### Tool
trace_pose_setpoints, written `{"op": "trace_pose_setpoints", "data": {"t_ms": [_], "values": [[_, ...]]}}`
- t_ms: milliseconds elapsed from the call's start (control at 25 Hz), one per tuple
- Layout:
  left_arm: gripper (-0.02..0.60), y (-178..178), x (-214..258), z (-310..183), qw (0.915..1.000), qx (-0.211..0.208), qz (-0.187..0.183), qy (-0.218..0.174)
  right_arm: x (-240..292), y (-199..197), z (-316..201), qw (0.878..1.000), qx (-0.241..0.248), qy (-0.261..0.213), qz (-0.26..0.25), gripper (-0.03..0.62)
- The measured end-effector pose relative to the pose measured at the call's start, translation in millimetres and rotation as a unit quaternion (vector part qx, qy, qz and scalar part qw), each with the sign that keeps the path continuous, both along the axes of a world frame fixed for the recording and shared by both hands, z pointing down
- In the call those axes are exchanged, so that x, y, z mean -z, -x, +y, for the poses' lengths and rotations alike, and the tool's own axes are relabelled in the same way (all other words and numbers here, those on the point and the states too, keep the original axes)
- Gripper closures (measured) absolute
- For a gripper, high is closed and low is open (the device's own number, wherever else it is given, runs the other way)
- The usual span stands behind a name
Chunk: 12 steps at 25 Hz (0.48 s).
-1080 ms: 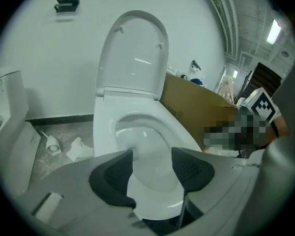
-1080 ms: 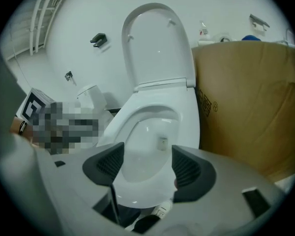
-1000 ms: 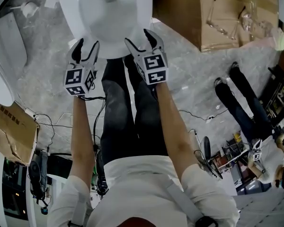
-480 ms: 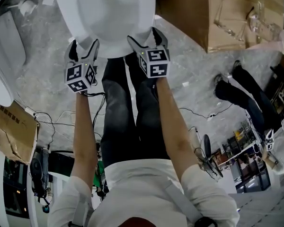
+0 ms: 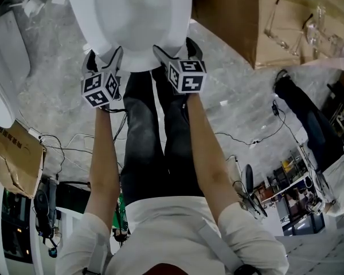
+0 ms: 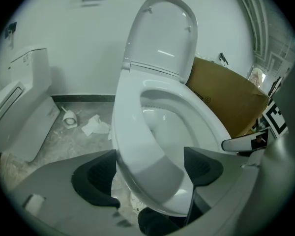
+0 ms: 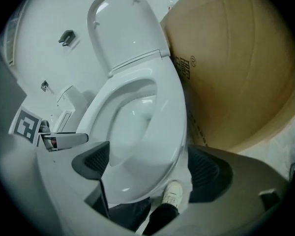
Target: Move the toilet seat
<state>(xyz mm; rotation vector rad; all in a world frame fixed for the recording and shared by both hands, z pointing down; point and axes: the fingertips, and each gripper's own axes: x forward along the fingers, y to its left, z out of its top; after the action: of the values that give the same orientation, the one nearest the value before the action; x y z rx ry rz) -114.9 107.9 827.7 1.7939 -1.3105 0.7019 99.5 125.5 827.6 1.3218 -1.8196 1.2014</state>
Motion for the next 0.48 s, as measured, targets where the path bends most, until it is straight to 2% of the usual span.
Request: {"op": "trace_pose_setpoints", "data": {"t_ms": [160, 360, 480], "values": [[0.169, 3, -5, 0, 1.0000, 0.006, -0.002, 0.004, -6, 3, -3, 1.000, 0.003, 0.004, -0.001, 0.095], [0.167, 5, -12, 3, 0.9994, 0.025, 0.020, 0.015, -14, 5, -5, 1.000, 0.007, 0.012, -0.004, 0.095], [0.169, 5, -11, 3, 0.9994, 0.024, 0.021, 0.015, -16, 6, -6, 1.000, 0.007, 0.012, -0.003, 0.095]]}}
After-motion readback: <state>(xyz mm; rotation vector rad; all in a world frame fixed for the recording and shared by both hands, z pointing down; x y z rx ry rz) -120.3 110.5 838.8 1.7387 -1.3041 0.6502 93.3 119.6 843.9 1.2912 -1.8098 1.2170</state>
